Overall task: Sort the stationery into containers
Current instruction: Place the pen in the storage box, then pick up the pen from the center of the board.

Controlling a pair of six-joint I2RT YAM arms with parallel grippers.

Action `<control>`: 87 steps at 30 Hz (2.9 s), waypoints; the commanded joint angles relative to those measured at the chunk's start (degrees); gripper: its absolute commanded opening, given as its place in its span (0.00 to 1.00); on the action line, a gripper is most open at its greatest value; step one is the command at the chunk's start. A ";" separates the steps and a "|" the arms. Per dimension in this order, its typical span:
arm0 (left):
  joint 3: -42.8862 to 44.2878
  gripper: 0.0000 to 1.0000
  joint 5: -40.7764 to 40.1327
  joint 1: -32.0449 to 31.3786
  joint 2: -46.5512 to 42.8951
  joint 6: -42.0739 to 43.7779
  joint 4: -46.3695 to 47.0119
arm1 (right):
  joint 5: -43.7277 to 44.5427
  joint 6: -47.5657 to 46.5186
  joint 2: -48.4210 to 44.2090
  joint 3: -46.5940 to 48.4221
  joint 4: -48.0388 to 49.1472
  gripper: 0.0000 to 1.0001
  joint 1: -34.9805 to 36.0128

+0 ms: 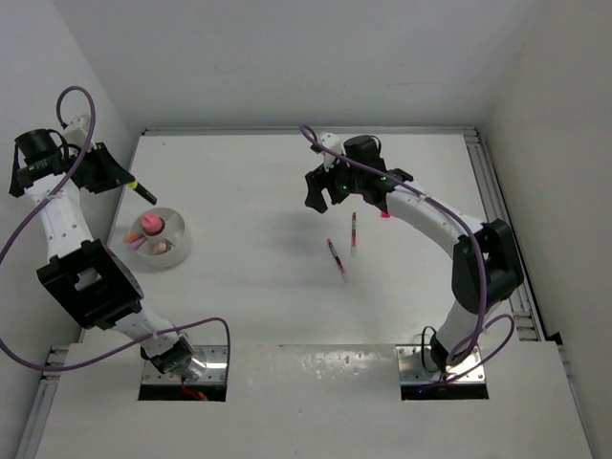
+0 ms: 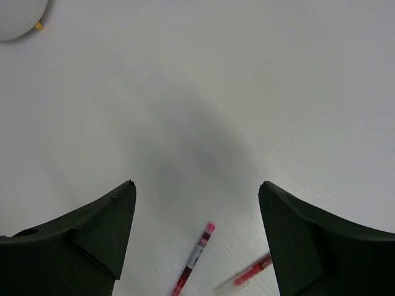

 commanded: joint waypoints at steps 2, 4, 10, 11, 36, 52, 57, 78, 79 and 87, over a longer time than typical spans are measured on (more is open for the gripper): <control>-3.36 0.00 -2.22 0.01 -1.17 -0.97 3.21 | 0.46 1.14 -3.15 -1.26 1.14 0.79 -1.45; -4.07 0.00 -2.75 -0.17 -0.82 -2.38 4.53 | 0.47 1.23 -3.33 -1.61 1.05 0.79 -1.72; -5.92 0.00 -2.57 -0.35 0.58 -3.61 5.59 | 0.55 0.62 -3.24 -1.79 0.35 0.78 -2.78; -6.45 0.00 -2.92 -0.44 0.41 -3.70 5.94 | 0.55 0.53 -3.24 -1.87 0.35 0.78 -2.95; -10.33 0.56 -4.24 -2.19 -0.20 -7.75 13.94 | 0.82 1.14 -2.45 -1.35 -2.99 0.77 -7.69; -1.17 0.72 -13.64 -10.80 -6.97 1.13 18.16 | 14.26 6.06 6.33 1.02 -7.21 0.43 -19.82; -3.11 0.73 -15.40 -13.44 -8.91 1.84 18.07 | 15.58 8.08 12.30 2.96 -7.39 0.40 -21.41; -3.99 0.73 -16.81 -14.59 -9.35 0.96 17.28 | 16.64 10.02 20.40 5.42 -6.16 0.41 -21.67; -4.16 0.74 -16.81 -14.59 -9.26 0.96 17.37 | 16.90 10.19 20.57 6.03 -6.24 0.42 -21.59; -3.90 0.74 -17.16 -15.11 -8.91 0.87 17.37 | 17.34 11.60 22.85 8.76 -8.00 0.44 -21.76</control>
